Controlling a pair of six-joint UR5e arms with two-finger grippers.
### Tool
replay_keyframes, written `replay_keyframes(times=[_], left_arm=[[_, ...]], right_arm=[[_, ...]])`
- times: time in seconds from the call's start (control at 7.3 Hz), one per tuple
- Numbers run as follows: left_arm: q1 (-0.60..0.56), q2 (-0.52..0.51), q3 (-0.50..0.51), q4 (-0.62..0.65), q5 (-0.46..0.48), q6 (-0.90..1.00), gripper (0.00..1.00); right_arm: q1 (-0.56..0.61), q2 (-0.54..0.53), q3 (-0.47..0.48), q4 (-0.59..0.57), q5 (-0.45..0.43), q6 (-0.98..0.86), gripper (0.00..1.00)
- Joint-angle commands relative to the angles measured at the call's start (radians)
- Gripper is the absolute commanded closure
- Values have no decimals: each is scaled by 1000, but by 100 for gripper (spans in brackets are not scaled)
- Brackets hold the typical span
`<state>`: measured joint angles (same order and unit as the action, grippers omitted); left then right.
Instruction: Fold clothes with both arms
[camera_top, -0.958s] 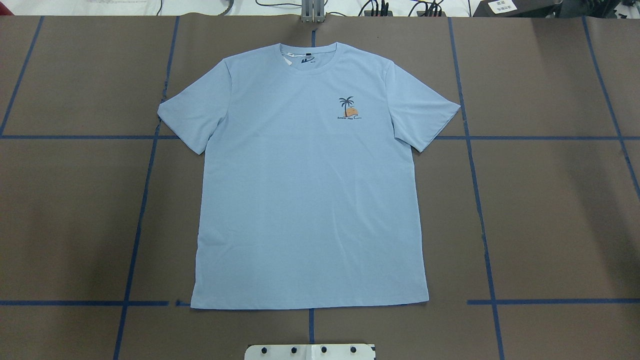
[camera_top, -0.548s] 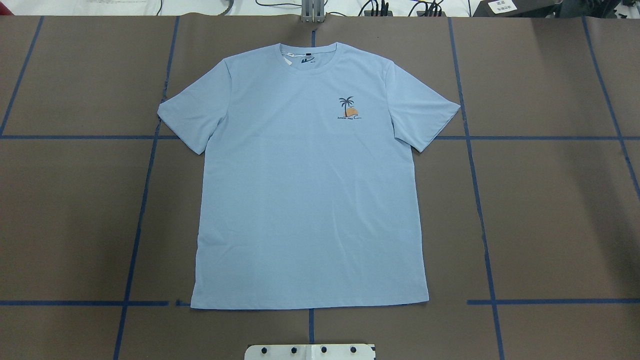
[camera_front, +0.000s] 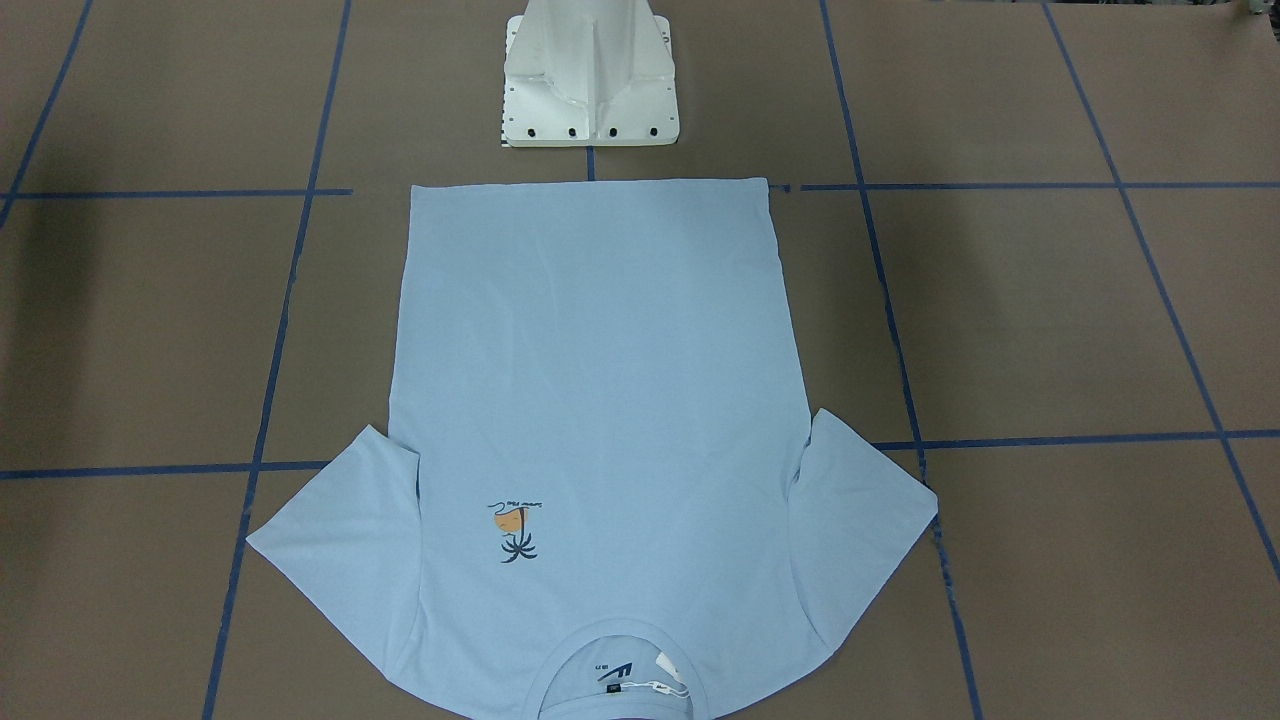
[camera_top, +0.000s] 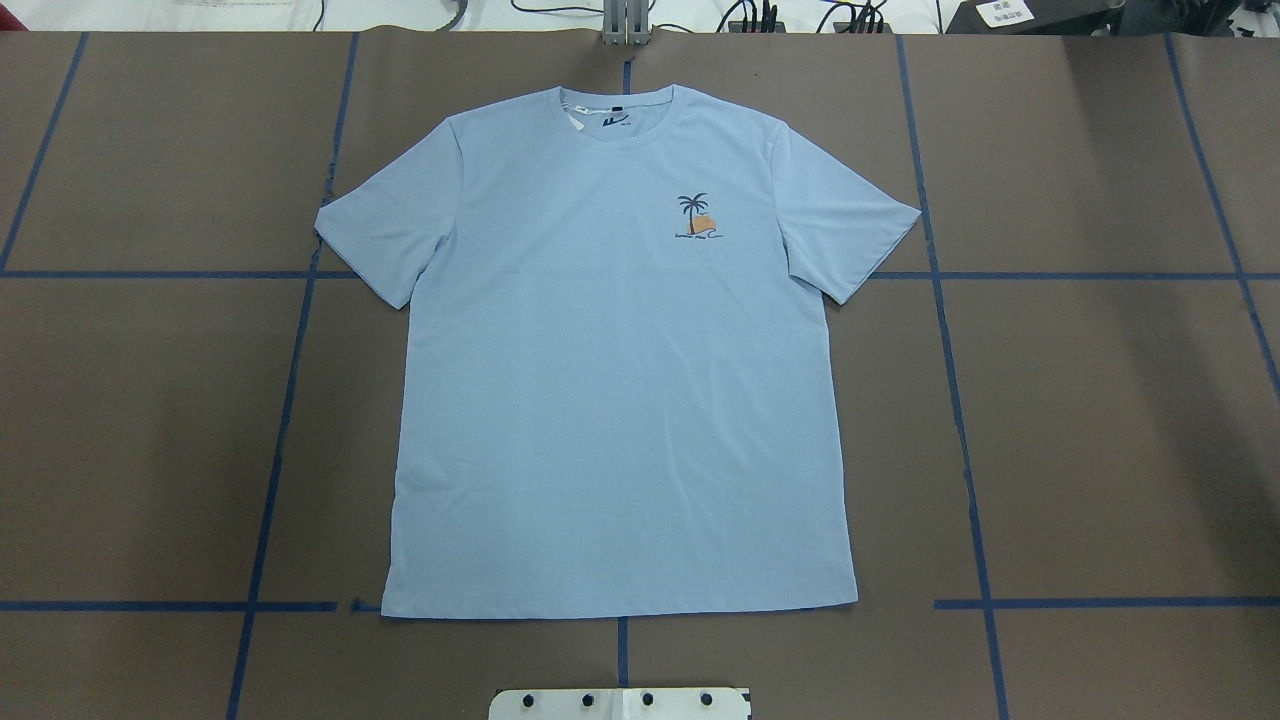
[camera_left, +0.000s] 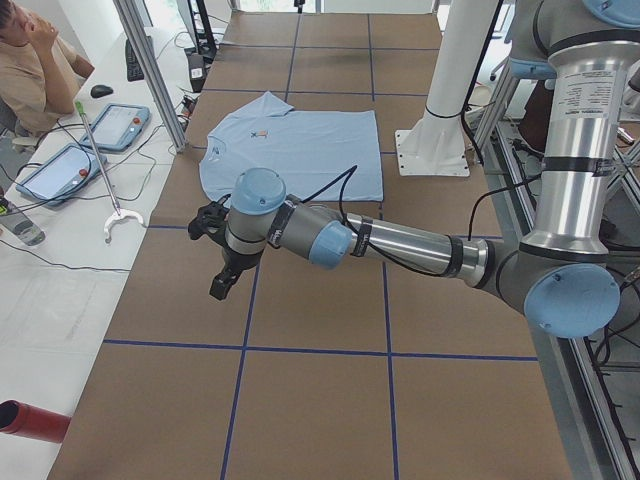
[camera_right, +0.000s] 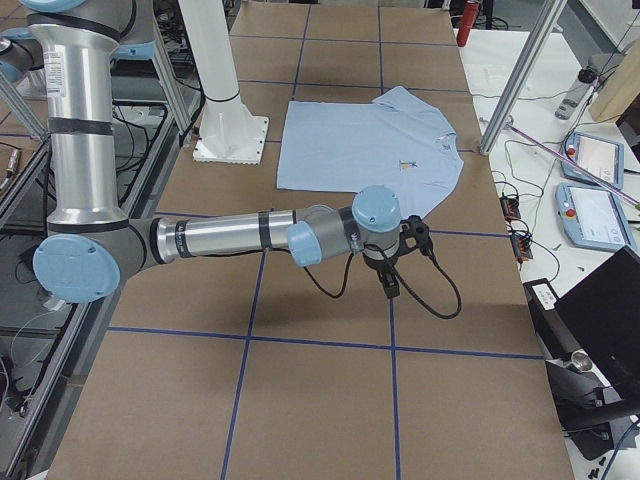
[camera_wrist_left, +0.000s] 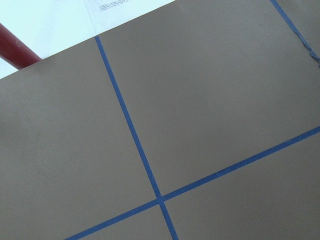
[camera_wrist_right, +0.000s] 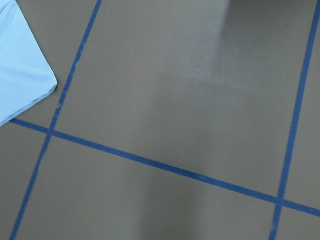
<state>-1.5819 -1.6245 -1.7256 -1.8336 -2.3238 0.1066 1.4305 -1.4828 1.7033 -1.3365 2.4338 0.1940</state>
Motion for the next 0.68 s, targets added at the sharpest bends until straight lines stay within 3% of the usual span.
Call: replay_keyframes(times=[0.0, 0.14, 0.27, 0.55], left_arm=[[2, -5, -3, 1, -2, -2, 0], [2, -5, -6, 1, -5, -2, 0], [3, -9, -8, 2, -6, -2, 0], [3, -20, 1, 1, -6, -2, 0]], right_arm=[[-149, 176, -63, -1, -82, 249, 0], [-203, 290, -156, 2, -110, 304, 2], [-234, 361, -260, 51, -136, 323, 11], [-318, 400, -416, 323, -198, 540, 21]])
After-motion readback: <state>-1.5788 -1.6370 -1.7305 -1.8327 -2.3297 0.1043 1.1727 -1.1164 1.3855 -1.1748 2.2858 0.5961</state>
